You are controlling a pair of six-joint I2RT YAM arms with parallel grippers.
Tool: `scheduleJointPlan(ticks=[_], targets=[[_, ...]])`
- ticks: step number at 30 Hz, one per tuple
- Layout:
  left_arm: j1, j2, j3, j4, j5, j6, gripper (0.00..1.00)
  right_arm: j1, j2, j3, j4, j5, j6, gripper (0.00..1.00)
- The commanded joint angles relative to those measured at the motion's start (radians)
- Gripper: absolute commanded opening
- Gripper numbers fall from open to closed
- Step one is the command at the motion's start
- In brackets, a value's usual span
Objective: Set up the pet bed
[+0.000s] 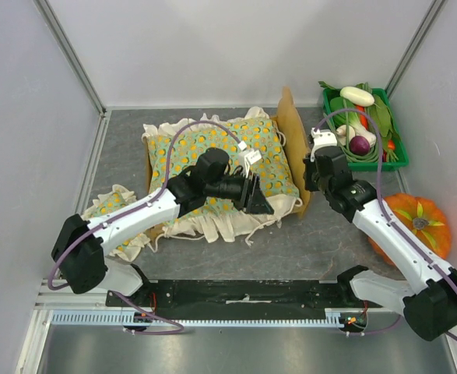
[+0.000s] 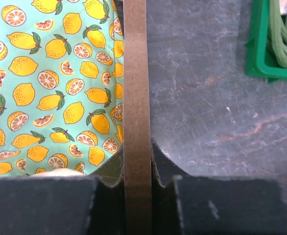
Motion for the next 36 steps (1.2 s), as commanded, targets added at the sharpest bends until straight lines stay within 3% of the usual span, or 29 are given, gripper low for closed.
scheduleJointPlan(ticks=[1, 6, 12, 15, 16, 18, 19, 22, 29, 36], targets=[[-0.027, -0.027, -0.14, -0.049, -0.138, 0.01, 0.47, -0.002, 0.08, 0.005, 0.195, -0.063, 0.094, 0.03], [-0.03, -0.049, -0.224, -0.039, -0.232, -0.011, 0.41, -0.005, 0.169, 0.013, 0.305, -0.013, 0.104, 0.0], [-0.026, -0.015, -0.197, -0.04, -0.347, -0.001, 0.41, -0.011, 0.316, 0.115, 0.33, -0.094, 0.051, 0.04], [-0.027, 0.011, -0.183, -0.051, -0.416, 0.007, 0.42, -0.017, 0.341, 0.128, 0.301, -0.096, 0.015, 0.2], [-0.027, 0.012, -0.187, -0.049, -0.454, 0.007, 0.42, -0.025, 0.326, 0.132, 0.283, -0.092, 0.008, 0.34], [-0.029, 0.003, -0.201, -0.046, -0.49, -0.008, 0.45, -0.039, 0.282, 0.111, 0.245, -0.092, -0.013, 0.5], [-0.032, -0.003, -0.226, -0.043, -0.534, -0.016, 0.46, -0.044, 0.217, 0.102, 0.232, -0.088, -0.027, 0.68], [-0.042, -0.047, -0.279, -0.034, -0.624, -0.047, 0.49, -0.047, 0.078, 0.067, 0.154, -0.071, -0.018, 0.81], [-0.11, -0.071, -0.358, -0.031, -0.8, -0.132, 0.55, -0.047, -0.209, -0.099, 0.039, -0.161, 0.096, 0.79], [-0.138, 0.061, -0.347, 0.046, -0.889, -0.156, 0.6, -0.045, -0.21, -0.249, 0.094, -0.298, 0.146, 0.77]])
